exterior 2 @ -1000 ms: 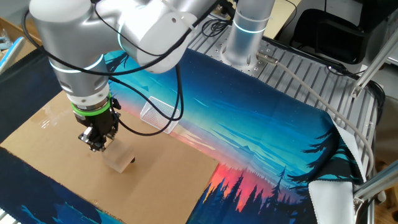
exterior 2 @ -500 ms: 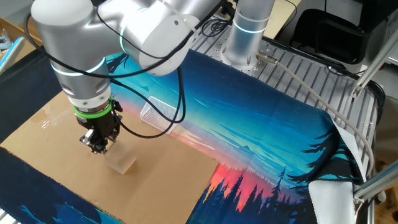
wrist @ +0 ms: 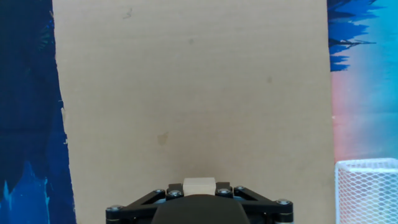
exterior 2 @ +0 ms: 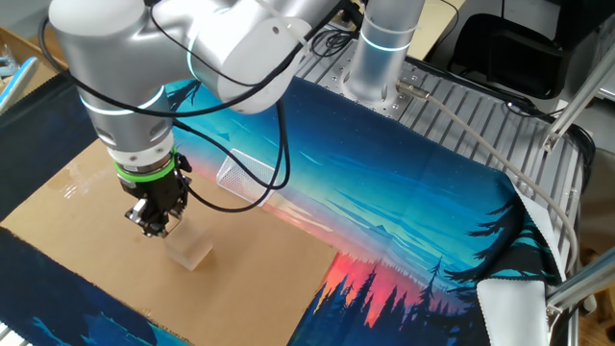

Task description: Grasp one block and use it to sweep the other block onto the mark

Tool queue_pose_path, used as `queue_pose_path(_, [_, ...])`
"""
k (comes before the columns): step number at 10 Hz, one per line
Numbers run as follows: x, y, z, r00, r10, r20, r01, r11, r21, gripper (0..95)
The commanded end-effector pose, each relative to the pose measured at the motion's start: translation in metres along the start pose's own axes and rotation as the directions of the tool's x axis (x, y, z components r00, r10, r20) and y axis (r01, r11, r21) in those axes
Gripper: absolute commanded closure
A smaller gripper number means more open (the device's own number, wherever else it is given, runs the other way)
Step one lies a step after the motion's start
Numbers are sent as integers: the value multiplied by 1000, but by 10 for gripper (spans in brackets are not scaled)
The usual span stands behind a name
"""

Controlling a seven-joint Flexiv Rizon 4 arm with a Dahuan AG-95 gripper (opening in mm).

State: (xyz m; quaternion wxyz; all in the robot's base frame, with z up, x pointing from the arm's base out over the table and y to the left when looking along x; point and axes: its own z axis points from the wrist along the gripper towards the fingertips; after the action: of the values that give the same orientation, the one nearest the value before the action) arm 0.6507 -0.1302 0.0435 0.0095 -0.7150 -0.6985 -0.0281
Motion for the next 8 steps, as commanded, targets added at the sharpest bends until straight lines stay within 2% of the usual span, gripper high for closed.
queue_pose_path(1, [2,-1,-1,1000,0,0,0,1000,0,950])
queue_pose_path(6, [11,-4,-8,1000,15,-5,-15,1000,1,950])
queue_pose_path(8, [11,-4,-8,999,-24,26,23,1000,17,950])
